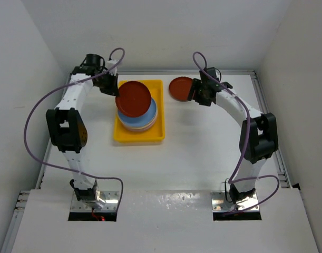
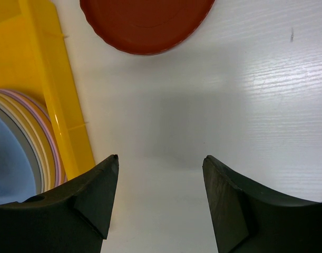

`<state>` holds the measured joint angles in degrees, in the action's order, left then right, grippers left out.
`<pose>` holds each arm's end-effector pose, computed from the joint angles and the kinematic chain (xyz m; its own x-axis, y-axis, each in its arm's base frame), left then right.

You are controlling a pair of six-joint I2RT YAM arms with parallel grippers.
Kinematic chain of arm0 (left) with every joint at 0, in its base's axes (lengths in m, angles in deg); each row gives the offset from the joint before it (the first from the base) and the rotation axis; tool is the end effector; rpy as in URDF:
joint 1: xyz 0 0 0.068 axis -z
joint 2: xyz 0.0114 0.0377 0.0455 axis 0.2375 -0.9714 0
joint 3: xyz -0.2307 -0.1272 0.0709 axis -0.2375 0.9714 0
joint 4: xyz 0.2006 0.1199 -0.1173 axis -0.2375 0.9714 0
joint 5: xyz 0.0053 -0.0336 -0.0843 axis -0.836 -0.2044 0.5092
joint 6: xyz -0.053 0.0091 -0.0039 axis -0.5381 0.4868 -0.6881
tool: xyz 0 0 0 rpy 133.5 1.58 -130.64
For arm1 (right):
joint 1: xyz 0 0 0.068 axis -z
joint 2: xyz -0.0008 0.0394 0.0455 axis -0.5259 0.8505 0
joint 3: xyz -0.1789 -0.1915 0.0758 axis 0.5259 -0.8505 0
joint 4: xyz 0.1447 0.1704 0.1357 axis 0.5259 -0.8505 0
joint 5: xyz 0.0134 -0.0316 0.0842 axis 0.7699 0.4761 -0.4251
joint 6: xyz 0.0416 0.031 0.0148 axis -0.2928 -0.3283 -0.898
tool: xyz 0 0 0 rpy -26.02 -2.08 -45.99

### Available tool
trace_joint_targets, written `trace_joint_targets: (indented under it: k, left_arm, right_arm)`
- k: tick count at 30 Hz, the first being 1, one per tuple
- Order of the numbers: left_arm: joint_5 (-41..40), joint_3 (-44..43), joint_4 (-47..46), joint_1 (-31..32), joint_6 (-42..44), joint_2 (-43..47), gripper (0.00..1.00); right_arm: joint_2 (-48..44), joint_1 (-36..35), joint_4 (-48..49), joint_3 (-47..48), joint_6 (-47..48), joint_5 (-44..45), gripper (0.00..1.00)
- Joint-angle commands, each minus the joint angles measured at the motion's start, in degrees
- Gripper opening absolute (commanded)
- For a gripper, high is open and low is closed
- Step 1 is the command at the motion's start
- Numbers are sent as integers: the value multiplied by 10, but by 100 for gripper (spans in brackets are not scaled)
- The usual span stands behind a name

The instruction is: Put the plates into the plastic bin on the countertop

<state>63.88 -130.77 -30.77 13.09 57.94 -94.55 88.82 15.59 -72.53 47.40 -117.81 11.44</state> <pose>0.4233 -0.0113 0.3136 -0.7394 0.1647 -0.6528 0.4102 0.8790 -0.2429 0.3961 0.1120 0.2461 -0.7142 0.4325 -0.5503 0.2653 0.8948 0.3590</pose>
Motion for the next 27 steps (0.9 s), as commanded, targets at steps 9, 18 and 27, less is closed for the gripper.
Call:
trace_joint_targets:
  k: [9,18,27]
  left_arm:
    - [-28,-42,-6,43,-23,-66,0]
    - [-59,-26,9,55,1,-61,28]
    - [-87,-116,31,44,7,-64,42]
  right_arm:
    - [-16,7,9,-11,-16,-4,65]
    - [56,37,25,45,-108,-5,66]
    - [211,58,47,178,-259,54,57]
